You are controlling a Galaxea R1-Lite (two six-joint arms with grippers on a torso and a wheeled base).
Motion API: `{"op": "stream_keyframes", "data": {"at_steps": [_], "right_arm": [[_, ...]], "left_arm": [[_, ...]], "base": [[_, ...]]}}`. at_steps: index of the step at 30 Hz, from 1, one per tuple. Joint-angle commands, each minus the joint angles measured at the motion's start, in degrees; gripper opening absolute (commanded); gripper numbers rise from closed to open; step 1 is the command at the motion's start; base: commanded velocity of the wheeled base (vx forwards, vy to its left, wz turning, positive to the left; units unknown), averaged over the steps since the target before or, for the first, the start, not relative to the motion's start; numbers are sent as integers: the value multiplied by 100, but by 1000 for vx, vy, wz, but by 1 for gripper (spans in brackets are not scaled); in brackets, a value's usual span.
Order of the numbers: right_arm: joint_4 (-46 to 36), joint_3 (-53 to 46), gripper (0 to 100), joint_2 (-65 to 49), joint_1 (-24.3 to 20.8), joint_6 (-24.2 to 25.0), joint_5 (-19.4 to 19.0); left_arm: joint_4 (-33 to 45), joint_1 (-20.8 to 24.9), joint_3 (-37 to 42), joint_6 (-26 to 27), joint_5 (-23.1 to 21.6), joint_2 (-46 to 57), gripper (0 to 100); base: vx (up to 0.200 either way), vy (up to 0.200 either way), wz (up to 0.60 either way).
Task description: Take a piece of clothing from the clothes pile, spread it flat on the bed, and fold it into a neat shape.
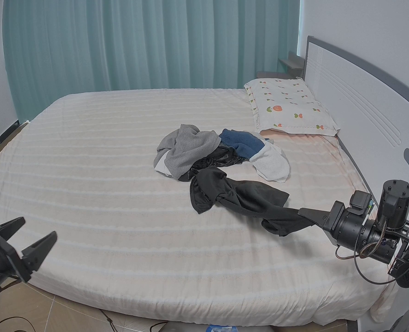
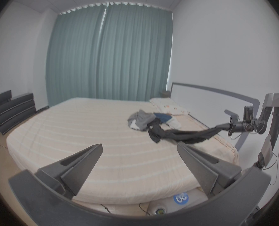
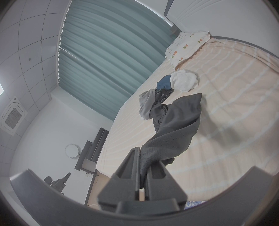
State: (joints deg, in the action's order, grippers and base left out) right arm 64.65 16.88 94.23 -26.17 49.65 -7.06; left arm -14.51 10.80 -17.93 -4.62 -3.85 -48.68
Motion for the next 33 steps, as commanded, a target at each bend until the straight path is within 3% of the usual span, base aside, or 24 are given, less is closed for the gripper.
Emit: {"op": "stream_keyframes", "data": {"at_steps": [1,2,4,5,8,12,21,27,33], "right_arm": [[-383,456,0,-467,60,-237,240],[-541,649,0,-590,86,-333,231],[-620,720,0,-625,86,-342,240],[-734,843,0,-740,95,-351,249],[-840,975,0,-898,104,-360,249],[-928,1414,0,-942,244,-395,249],[-1349,2038,0,-1135,60,-536,205],[-1437,2029,0,-951,-459,-588,249],[-1393,2065,0,-775,-503,-588,240]], "left_arm": [[-1555,730,255,-144,-10,-2832,100],[-2074,1003,202,-364,122,-3429,100],[-2258,1161,158,-496,227,-3693,100],[-2566,1583,-26,-812,552,-4282,100],[-2838,2093,-466,-1357,1009,-4994,100],[-2953,2541,-1090,-1762,1229,-5618,100],[-3621,3016,-2030,-1744,1915,-6778,100],[-3638,3033,-2496,-1718,1923,-7165,100],[-3621,3033,-2601,-1718,1888,-7305,100]], "base": [[0,0,0],[0,0,0],[0,0,0],[0,0,0],[0,0,0],[0,0,0],[0,0,0],[0,0,0],[0,0,0]]}}
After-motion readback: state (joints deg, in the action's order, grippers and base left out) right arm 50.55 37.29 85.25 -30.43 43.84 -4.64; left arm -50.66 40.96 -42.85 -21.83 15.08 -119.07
